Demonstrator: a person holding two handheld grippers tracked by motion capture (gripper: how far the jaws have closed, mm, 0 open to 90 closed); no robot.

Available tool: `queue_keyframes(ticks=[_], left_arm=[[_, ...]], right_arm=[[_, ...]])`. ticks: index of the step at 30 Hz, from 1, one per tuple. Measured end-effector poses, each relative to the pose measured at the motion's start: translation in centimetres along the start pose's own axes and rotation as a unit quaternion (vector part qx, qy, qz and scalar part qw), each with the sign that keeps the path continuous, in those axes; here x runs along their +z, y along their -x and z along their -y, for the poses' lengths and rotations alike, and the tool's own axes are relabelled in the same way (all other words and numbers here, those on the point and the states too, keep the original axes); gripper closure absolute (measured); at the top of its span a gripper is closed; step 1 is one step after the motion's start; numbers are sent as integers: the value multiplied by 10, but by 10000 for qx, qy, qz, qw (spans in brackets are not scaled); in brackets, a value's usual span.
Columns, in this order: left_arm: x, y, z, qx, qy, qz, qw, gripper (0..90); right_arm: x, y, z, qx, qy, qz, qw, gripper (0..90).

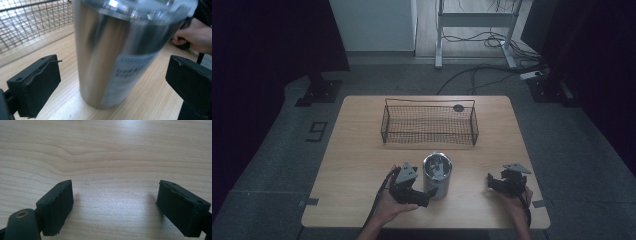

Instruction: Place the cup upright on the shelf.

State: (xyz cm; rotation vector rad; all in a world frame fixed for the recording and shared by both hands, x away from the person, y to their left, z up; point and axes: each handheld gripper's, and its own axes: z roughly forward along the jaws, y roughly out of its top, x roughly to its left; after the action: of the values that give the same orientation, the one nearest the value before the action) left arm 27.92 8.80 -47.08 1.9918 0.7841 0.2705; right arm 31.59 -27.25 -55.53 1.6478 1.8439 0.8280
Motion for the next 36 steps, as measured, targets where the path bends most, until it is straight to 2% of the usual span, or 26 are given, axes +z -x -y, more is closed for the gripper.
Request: queue_keyframes(ticks=[8,15,20,26,36], left_arm=[[16,4,-11,-80,2,-75,9999,0],[28,9,-17,-33,-22,-156,9999,0],[36,7,-18,-90,101,-152,9998,0],[40,6,-15,109,160,-162,9997,7],[40,5,-13,209,265,-137,9993,24]], right_arm=[[0,0,0,0,1,0,10000,136],[0,0,0,7,-2,11,10000,137],[0,0,0,7,-3,11,10000,137],[0,0,0,9,-2,13,10000,137],[0,0,0,10,-2,18,10000,137]])
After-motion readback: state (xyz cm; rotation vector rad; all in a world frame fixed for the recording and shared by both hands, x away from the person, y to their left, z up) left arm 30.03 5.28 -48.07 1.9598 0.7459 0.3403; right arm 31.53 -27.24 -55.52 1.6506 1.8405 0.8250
